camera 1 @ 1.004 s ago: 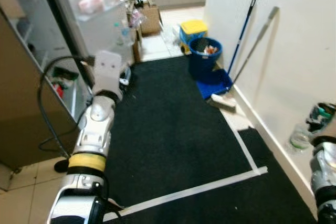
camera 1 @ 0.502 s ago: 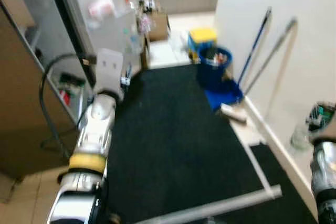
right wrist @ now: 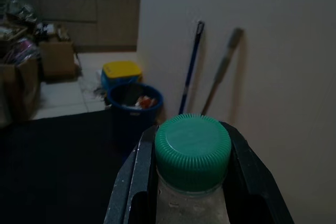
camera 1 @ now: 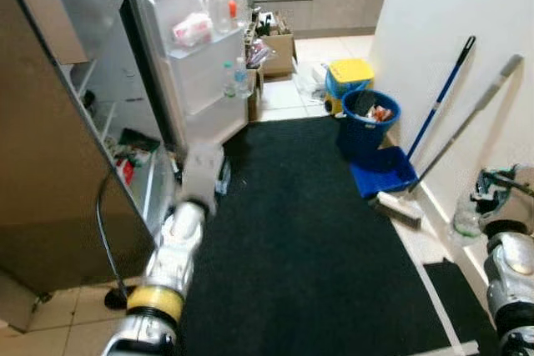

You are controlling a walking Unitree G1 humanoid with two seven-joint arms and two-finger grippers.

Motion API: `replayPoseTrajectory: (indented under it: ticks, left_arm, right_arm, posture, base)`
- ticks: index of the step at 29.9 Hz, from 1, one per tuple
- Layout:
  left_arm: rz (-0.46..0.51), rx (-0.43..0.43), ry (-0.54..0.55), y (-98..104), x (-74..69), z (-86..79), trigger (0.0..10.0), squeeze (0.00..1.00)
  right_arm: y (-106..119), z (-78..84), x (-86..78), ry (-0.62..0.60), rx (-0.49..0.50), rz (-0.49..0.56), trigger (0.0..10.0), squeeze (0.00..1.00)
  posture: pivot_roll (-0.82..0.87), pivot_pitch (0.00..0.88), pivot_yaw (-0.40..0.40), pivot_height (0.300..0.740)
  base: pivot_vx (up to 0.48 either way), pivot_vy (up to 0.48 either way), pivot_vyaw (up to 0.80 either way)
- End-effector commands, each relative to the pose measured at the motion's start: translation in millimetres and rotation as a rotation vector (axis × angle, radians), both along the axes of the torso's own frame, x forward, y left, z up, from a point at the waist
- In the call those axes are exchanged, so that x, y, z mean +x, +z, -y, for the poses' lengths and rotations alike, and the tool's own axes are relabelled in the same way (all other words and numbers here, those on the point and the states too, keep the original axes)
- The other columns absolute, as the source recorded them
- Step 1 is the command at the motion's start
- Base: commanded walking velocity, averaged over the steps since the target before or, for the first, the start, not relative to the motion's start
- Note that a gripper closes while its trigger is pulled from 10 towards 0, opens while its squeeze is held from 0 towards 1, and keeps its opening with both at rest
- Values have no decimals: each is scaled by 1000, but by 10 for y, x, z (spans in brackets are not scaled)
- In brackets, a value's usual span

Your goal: Restocking fridge

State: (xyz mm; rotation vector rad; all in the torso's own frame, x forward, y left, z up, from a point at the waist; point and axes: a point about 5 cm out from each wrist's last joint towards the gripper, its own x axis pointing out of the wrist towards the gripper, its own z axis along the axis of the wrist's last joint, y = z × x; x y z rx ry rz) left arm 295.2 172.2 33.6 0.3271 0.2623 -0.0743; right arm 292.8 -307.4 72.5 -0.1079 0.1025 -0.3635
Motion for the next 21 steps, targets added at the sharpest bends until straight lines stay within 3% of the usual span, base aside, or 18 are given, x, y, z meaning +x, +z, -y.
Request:
replayPoseTrajectory:
  ticks: [1, 4, 8, 13, 14, 15, 17, 21]
  left_arm:
    - [-67, 42, 26, -181, -102, -70, 10000, 0]
    - [-120, 67, 55, -300, -198, -172, 10000, 0]
    - [-239, 140, 106, -553, -486, -425, 10000, 0]
    - [-306, 184, 127, -688, -699, -558, 10000, 0]
    - [-358, 212, 143, -786, -859, -641, 10000, 0]
    - [-378, 221, 145, -822, -922, -667, 10000, 0]
    - [-388, 228, 145, -845, -954, -680, 10000, 0]
    - [-510, 273, 117, -1015, -1239, -743, 10000, 0]
  right_arm:
    - [-211, -56, -107, 3, 14, -77, 10000, 0]
    - [-352, -125, -179, 20, 24, -131, 10000, 0]
    - [-699, -411, -358, 88, 70, -254, 10000, 0]
    - [-882, -641, -445, 148, 112, -325, 10000, 0]
    - [-987, -810, -499, 202, 125, -375, 10000, 0]
    - [-1020, -867, -519, 221, 127, -390, 10000, 0]
    - [-1037, -896, -529, 230, 126, -398, 10000, 0]
    - [-1106, -984, -585, 245, 127, -430, 10000, 0]
  posture:
    - [43, 0, -10, 740]
    - [43, 0, -10, 740]
    - [39, 0, -6, 740]
    - [45, 0, -6, 740]
    - [49, 0, -8, 740]
    - [50, 0, -9, 740]
    - [50, 0, -9, 740]
    - [50, 0, -9, 740]
  base:
    - [401, 0, 0]
    - [394, 0, 0]
    - [398, 0, 0]
    - [398, 0, 0]
    - [398, 0, 0]
    - [401, 0, 0]
    - [401, 0, 0]
    - [389, 0, 0]
